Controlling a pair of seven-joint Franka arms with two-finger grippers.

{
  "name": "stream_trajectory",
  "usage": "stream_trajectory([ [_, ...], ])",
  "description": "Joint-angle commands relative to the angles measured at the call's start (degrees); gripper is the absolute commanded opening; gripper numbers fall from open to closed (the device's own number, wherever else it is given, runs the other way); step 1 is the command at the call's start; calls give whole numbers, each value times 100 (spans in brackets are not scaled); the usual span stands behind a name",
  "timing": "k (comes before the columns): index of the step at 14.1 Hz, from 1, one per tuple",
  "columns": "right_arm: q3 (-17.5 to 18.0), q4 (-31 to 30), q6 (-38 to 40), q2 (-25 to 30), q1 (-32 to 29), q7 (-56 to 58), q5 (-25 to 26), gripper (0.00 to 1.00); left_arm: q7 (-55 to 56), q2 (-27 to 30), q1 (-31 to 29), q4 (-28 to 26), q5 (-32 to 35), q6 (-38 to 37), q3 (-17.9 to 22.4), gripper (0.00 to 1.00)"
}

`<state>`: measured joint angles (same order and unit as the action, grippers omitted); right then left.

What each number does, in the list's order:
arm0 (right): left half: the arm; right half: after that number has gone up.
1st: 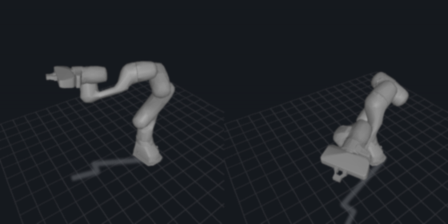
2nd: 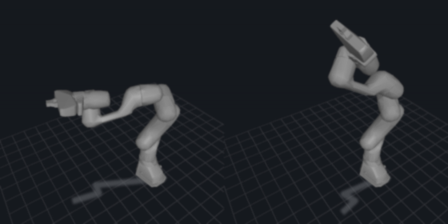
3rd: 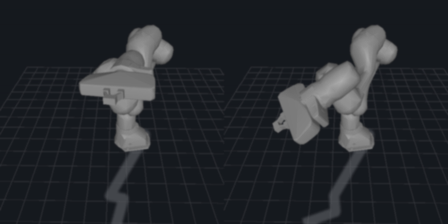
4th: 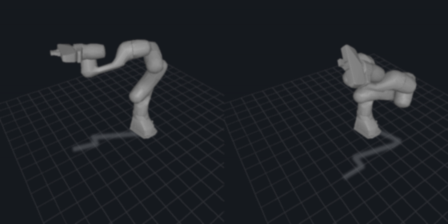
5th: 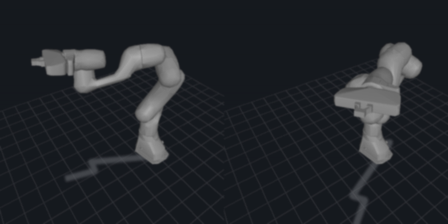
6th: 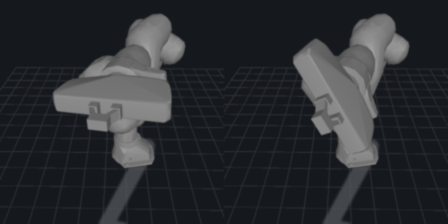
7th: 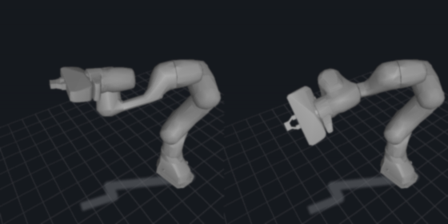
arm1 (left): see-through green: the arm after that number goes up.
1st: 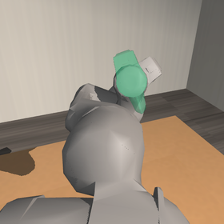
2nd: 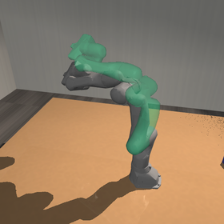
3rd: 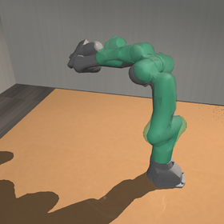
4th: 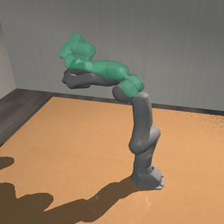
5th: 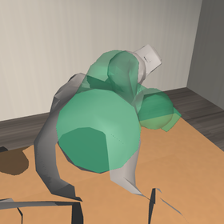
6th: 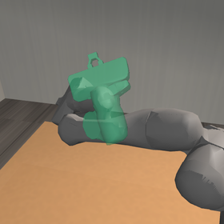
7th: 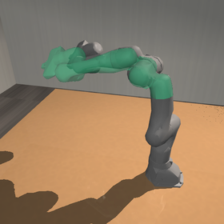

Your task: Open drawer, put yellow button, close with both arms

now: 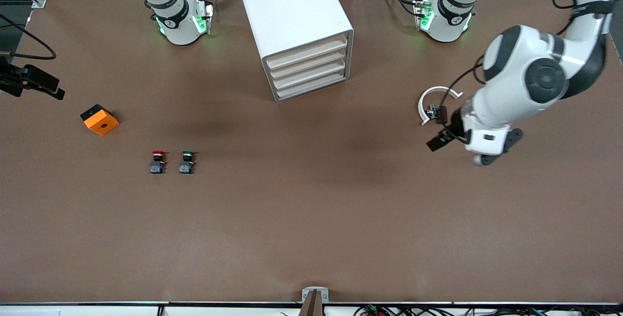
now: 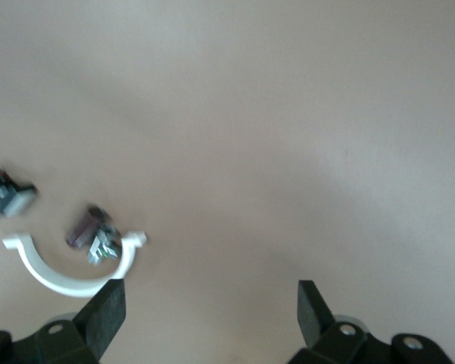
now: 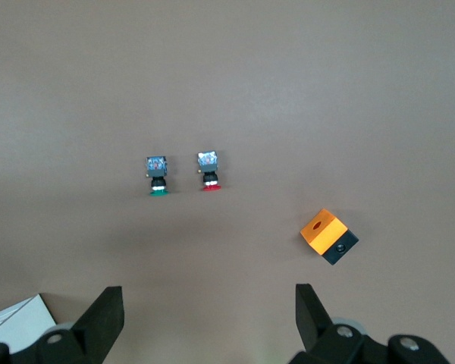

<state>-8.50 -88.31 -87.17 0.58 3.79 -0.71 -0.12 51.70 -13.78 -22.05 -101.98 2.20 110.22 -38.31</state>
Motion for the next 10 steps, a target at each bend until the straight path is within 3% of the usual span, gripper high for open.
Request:
stream_trajectory([
  [1, 111, 297, 60, 30, -98, 63, 82, 100, -650, 33, -430, 292, 105, -141, -80, 100],
  [5, 111, 341, 60, 38, -107, 62, 74, 100, -899, 68, -493, 573, 1245, -299, -115, 100],
  [9, 120, 341, 60, 38, -98, 62, 65, 100, -1626, 103, -476, 1040, 1310, -844, -45, 100],
  [10, 120, 341, 60, 38, -98, 62, 73, 100, -1889, 260, -380, 1040, 1292, -871, 190, 100],
])
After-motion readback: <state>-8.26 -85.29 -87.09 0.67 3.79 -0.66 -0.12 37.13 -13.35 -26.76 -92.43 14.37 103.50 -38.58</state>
